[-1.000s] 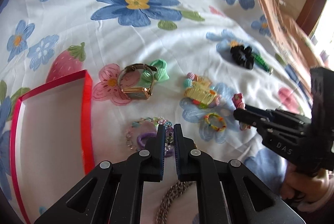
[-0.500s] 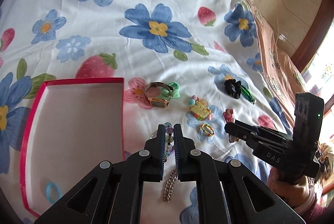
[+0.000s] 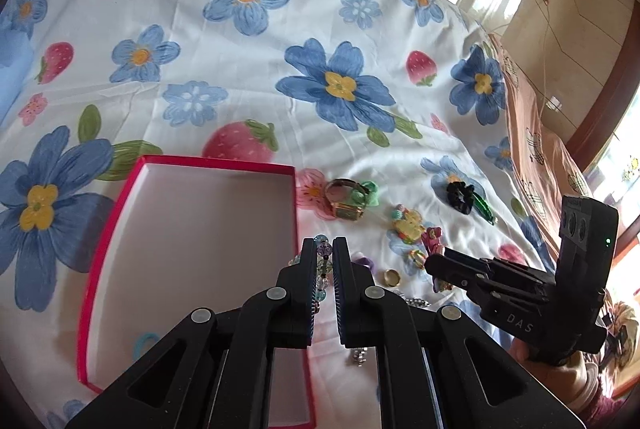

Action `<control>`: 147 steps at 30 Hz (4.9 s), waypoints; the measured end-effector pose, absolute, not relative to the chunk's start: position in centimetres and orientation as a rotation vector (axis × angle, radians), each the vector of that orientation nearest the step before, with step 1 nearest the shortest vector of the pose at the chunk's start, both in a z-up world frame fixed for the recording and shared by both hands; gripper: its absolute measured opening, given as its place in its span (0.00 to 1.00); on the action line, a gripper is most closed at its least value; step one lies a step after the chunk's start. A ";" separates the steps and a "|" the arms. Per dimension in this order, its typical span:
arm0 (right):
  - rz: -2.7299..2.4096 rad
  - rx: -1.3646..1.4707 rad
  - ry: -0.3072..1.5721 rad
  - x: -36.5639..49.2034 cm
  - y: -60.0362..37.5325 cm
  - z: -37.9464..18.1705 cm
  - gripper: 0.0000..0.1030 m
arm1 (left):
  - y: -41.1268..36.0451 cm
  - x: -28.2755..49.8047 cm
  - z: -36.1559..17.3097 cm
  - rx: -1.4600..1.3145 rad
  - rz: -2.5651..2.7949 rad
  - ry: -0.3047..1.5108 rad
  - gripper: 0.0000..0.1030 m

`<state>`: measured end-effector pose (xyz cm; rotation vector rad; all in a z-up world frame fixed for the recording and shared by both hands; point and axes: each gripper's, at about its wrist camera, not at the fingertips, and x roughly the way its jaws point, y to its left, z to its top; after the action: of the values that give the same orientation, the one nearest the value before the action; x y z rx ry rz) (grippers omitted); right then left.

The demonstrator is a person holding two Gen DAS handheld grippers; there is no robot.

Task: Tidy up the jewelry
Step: 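Carry the bracelet and pink hair clip into the red box, then open both tools to release the bracelet and hair clip in the box, then move both tools back toward the remaining jewelry, then grasp the gold watch with the left tool while the right tool grasps the yellow claw clip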

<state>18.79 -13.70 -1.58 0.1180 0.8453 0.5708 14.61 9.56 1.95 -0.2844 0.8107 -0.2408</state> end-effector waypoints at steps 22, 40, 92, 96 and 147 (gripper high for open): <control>0.828 -0.031 0.961 19.4 1.0 -5.2 0.17 | 17.0 15.6 -3.3 -0.379 -0.041 0.878 0.07; 0.815 -0.203 1.040 20.1 4.5 -8.5 0.17 | 17.5 17.3 -8.4 -0.341 0.089 1.015 0.07; 0.524 0.162 0.894 20.1 -16.6 -2.8 0.40 | 6.7 17.0 -1.7 -0.145 -0.101 0.956 0.58; 0.488 0.170 0.889 20.4 -18.6 -3.0 0.40 | 5.3 17.9 -1.8 -0.116 -0.130 0.965 0.58; 0.507 0.111 0.973 27.7 -19.9 -7.4 0.27 | -5.7 33.8 -8.6 0.306 -0.524 1.035 0.08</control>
<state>27.70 -19.88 -7.39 0.1113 0.9729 0.5069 33.75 -5.74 -8.64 0.3061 1.0346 -0.5240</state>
